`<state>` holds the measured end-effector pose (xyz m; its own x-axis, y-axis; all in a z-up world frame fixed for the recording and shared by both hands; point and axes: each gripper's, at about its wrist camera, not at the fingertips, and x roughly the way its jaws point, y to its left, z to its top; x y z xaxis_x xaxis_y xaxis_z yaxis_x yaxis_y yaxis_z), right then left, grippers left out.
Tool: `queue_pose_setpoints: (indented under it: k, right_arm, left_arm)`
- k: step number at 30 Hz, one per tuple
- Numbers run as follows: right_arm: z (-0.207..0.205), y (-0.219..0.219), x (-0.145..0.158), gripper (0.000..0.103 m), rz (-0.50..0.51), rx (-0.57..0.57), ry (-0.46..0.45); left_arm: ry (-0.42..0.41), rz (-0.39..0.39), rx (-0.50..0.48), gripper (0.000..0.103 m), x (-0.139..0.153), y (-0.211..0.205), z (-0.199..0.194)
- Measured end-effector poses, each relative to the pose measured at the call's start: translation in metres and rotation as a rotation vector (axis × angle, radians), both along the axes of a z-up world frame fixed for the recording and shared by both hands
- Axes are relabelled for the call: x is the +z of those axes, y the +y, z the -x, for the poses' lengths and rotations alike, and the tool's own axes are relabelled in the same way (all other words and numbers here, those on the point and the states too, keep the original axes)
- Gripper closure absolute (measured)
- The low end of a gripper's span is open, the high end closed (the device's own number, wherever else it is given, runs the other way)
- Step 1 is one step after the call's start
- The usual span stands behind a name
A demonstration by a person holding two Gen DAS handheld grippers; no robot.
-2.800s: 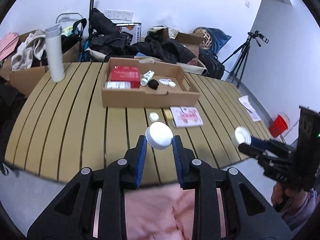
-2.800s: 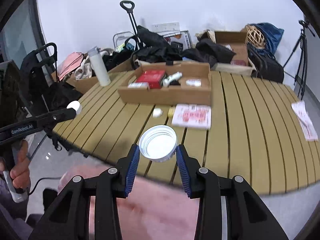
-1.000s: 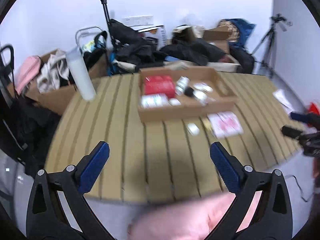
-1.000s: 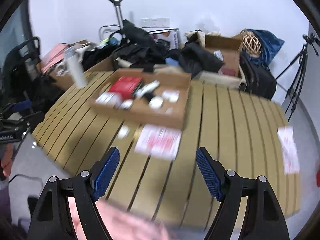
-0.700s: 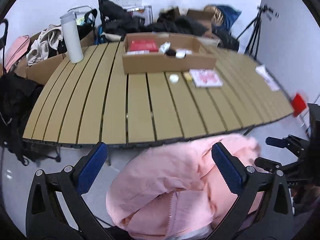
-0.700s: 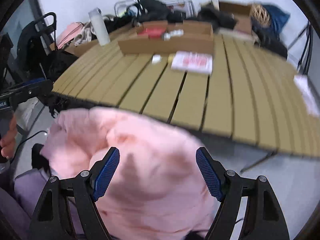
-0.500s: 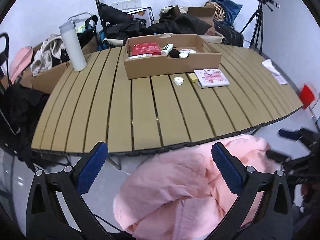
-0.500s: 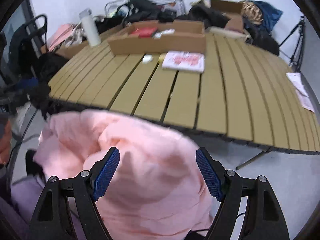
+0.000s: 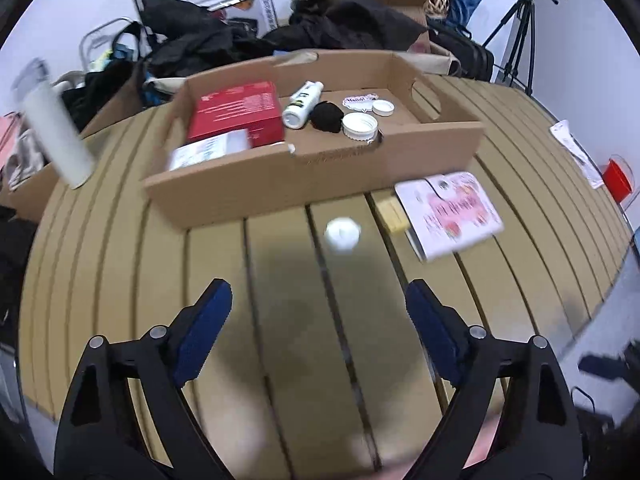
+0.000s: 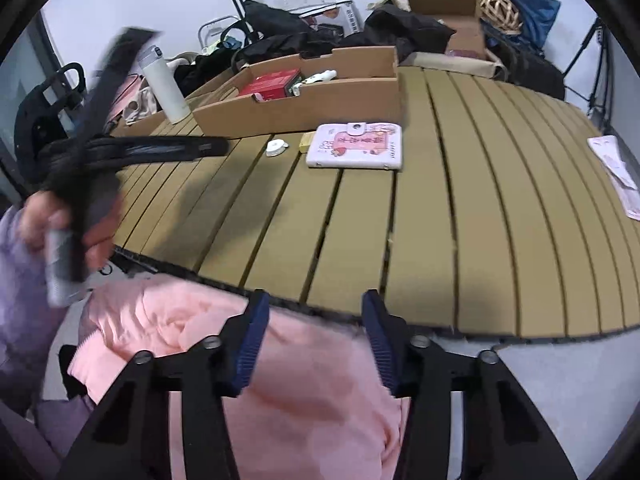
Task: Organize objects
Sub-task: 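Pull both tools back from the tray toward the table, then grasp the white round item with the left tool while the right tool grasps the yellow block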
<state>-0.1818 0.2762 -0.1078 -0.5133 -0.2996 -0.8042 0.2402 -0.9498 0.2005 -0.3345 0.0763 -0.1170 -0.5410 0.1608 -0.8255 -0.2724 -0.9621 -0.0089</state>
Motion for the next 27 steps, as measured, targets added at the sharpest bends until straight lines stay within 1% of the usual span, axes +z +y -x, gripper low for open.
queue_pose_setpoints:
  k: [1,3,5,7,8,9,10,11,14,16,17,18,20,22,24,25,27]
  right_arm:
    - [0.008,-0.002,-0.001,0.054,0.009,0.011,-0.004]
    - [0.02,-0.005,-0.002,0.054,0.022,0.028,-0.006]
    - [0.036,-0.011,-0.004,0.054,0.015,0.047,-0.003]
    - [0.051,-0.014,-0.005,0.054,0.012,0.059,0.001]
    - [0.058,-0.016,-0.005,0.054,0.012,0.064,0.002]
    - [0.063,-0.018,-0.005,0.054,0.011,0.069,0.006]
    - [0.069,-0.02,-0.004,0.054,0.01,0.076,0.012]
    - [0.076,-0.022,-0.003,0.054,0.009,0.088,0.017]
    - [0.101,-0.033,0.0,0.054,0.002,0.121,0.048]
    - [0.122,-0.041,0.002,0.054,0.023,0.143,0.067]
    - [0.132,-0.045,0.002,0.054,0.038,0.153,0.065]
    - [0.142,-0.051,0.0,0.054,0.051,0.166,0.06]
    - [0.164,-0.066,-0.007,0.054,0.066,0.197,0.042]
    - [0.182,-0.08,-0.022,0.054,0.035,0.197,-0.006]
    - [0.187,-0.088,-0.038,0.055,-0.018,0.167,-0.062]
    - [0.183,-0.088,-0.04,0.058,-0.033,0.156,-0.052]
    - [0.176,-0.084,-0.044,0.059,-0.098,0.113,-0.043]
  left_arm:
    - [-0.009,-0.016,-0.004,0.02,-0.006,0.003,0.01]
    - [-0.029,-0.037,0.002,0.034,-0.019,0.008,0.028]
    - [-0.054,-0.031,0.002,0.039,-0.031,0.016,0.042]
    - [-0.072,-0.025,-0.009,0.04,-0.04,0.02,0.051]
    - [-0.066,-0.019,-0.012,0.043,-0.043,0.021,0.053]
    - [-0.036,-0.008,-0.015,0.059,-0.043,0.022,0.052]
    - [-0.017,0.009,-0.022,0.066,-0.042,0.022,0.049]
    - [-0.009,0.011,-0.033,0.079,-0.041,0.021,0.047]
    - [-0.028,-0.051,-0.068,0.079,-0.039,0.01,0.038]
    - [-0.057,-0.121,-0.079,0.079,-0.035,-0.003,0.024]
    - [-0.049,-0.14,-0.071,0.089,-0.031,-0.008,0.019]
    - [-0.022,-0.151,-0.058,0.098,-0.025,-0.013,0.011]
    - [0.009,-0.164,-0.032,0.098,-0.012,-0.027,-0.003]
    - [0.017,-0.191,0.006,0.098,-0.006,-0.042,-0.006]
    - [0.015,-0.22,0.036,0.098,-0.003,-0.056,-0.008]
    - [0.012,-0.226,0.047,0.098,-0.002,-0.062,-0.008]
    - [0.0,-0.236,0.062,0.098,-0.004,-0.07,-0.008]
